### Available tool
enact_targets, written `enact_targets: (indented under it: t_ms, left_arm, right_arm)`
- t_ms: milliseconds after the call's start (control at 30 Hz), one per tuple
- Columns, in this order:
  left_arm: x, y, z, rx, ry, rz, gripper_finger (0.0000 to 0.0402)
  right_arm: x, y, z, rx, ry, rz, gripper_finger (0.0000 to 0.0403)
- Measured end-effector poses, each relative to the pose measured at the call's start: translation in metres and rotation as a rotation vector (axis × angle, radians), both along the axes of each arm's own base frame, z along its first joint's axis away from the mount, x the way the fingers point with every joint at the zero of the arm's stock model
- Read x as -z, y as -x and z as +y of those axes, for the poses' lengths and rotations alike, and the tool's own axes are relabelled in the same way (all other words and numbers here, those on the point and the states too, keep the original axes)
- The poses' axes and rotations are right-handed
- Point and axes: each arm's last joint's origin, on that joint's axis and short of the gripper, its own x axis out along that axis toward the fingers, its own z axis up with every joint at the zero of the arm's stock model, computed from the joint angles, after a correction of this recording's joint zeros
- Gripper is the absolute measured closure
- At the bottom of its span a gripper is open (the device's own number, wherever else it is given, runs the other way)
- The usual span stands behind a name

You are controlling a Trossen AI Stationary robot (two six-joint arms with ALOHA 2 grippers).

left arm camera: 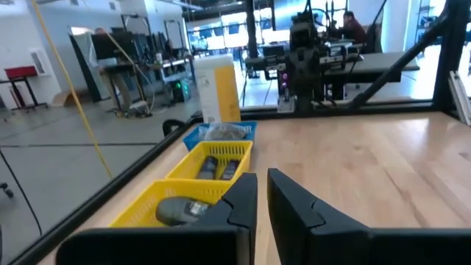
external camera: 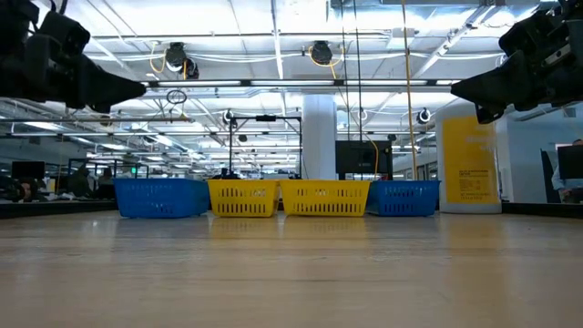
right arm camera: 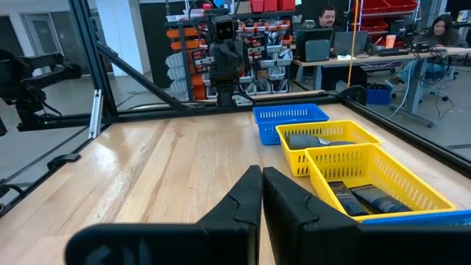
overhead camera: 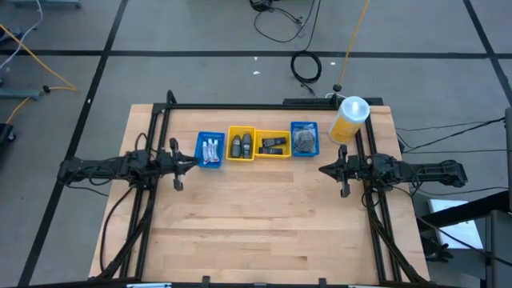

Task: Pick & Place Travel size toiletries
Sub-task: Return to Home Position

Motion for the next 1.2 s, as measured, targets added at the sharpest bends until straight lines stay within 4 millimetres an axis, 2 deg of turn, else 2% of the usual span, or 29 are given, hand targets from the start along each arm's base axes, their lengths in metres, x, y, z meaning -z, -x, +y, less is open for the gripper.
enact_targets:
  t_ms: [400, 500, 600, 733, 1200]
  left_arm:
    - [-0.0007, 0.0004, -0.0001, 0.0, 0.0, -0.017, 0.0364]
    - [-0.0025, 0.0028, -0.0013, 0.034, 0.131, -0.07, 0.0364]
    - [-0.0004, 0.0021, -0.0037, 0.123, 0.214, -0.053, 0.0364]
    - [0.0009, 0.0022, -0.0091, 0.281, 0.145, -0.021, 0.0364]
    - [0.0004, 0.0022, -0.0093, 0.272, 0.096, -0.028, 0.0364]
  right_arm:
    - [0.0, 0.0, 0.0, 0.0, 0.0, 0.0, 0.0394]
    - [0.0, 0.0, 0.0, 0.0, 0.0, 0.0, 0.0394]
    - [-0.0001, 0.0, 0.0, 0.0, 0.0, -0.001, 0.0394]
    - [-0.0001, 0.0, 0.0, 0.0, 0.0, -0.001, 0.0394]
    - [-0.0001, 0.0, 0.0, 0.0, 0.0, -0.001, 0.0394]
